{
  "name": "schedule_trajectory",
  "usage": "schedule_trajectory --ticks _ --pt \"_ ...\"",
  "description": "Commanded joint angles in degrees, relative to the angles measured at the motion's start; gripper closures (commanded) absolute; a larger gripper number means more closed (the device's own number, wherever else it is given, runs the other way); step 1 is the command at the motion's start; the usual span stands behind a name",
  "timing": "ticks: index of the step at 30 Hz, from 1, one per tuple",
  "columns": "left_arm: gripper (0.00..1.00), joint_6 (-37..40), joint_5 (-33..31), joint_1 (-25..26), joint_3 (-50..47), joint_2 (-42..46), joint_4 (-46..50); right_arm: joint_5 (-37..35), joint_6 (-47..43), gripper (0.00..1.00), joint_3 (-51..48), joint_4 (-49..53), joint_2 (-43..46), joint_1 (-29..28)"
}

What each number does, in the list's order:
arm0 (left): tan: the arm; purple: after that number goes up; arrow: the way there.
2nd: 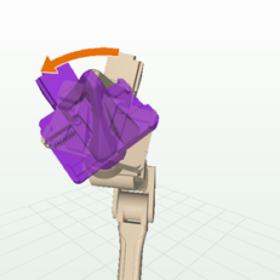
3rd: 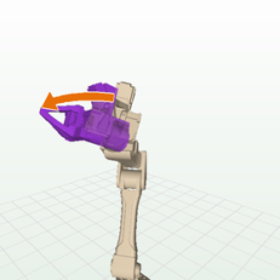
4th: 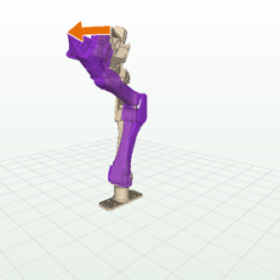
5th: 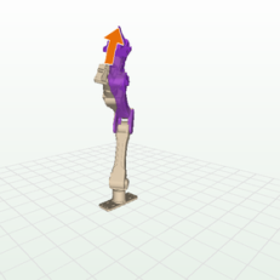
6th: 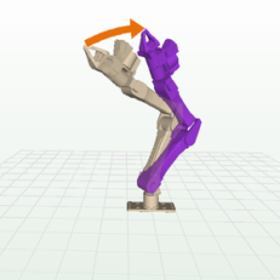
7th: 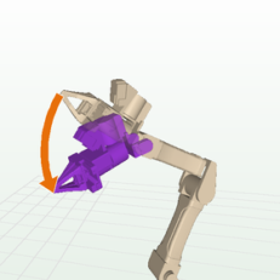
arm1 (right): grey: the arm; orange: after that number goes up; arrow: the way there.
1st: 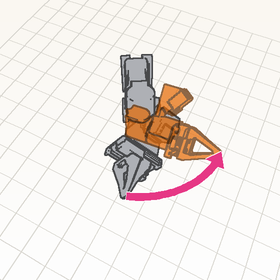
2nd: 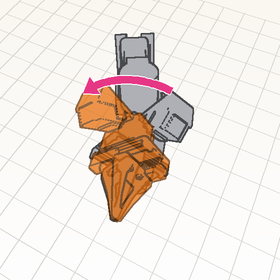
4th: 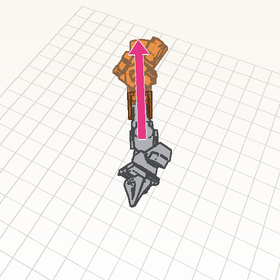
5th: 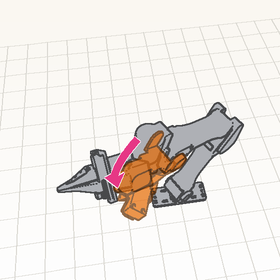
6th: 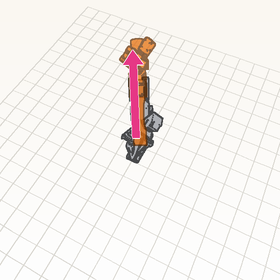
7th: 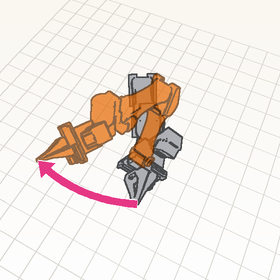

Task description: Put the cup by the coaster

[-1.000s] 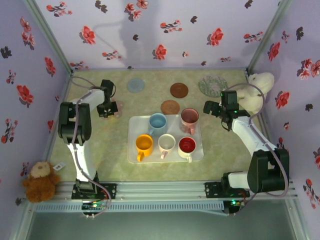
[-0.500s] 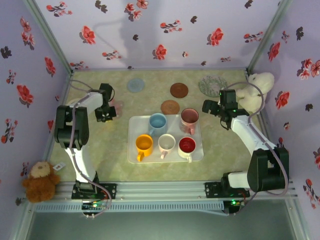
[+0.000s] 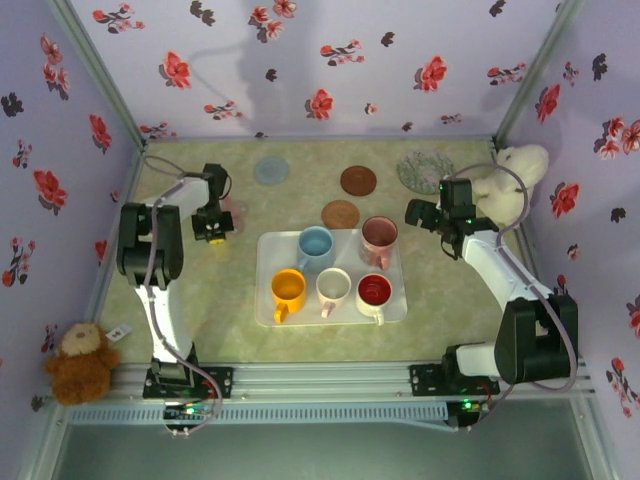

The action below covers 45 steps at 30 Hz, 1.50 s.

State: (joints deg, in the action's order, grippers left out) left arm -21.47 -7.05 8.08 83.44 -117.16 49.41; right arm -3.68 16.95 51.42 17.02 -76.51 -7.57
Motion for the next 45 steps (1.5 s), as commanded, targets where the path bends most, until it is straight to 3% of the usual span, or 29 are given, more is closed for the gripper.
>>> schedule_trajectory --ticks 1,12,22,30,34,45 --pt "1.00 2.1 -1.7 -1.0 3.2 -3.6 -3.7 -1.2 0.0 0.01 1.9 -0.1 0.5 -0.4" --pt "1.00 0.9 -1.3 -1.0 2.2 -2.2 -3.9 -1.4 -0.3 0.01 1.9 0.6 0.9 -0.5" --pt "1.00 -0.2 -0.7 -0.8 -3.0 10.4 -2.1 -0.8 -0.2 0.01 1.7 0.3 0.6 -0.6" --pt "1.00 3.1 9.1 0.5 -1.9 17.4 -14.4 3.6 -0.1 0.01 3.5 -0.2 0.4 -0.6" --pt "1.00 5.4 12.1 2.1 1.2 14.7 -19.2 4.5 0.6 0.01 4.3 -0.3 1.2 -0.6" --pt "1.00 5.8 16.5 6.7 16.3 -4.2 -24.5 2.7 0.7 0.01 5.5 -1.4 1.7 -0.6"
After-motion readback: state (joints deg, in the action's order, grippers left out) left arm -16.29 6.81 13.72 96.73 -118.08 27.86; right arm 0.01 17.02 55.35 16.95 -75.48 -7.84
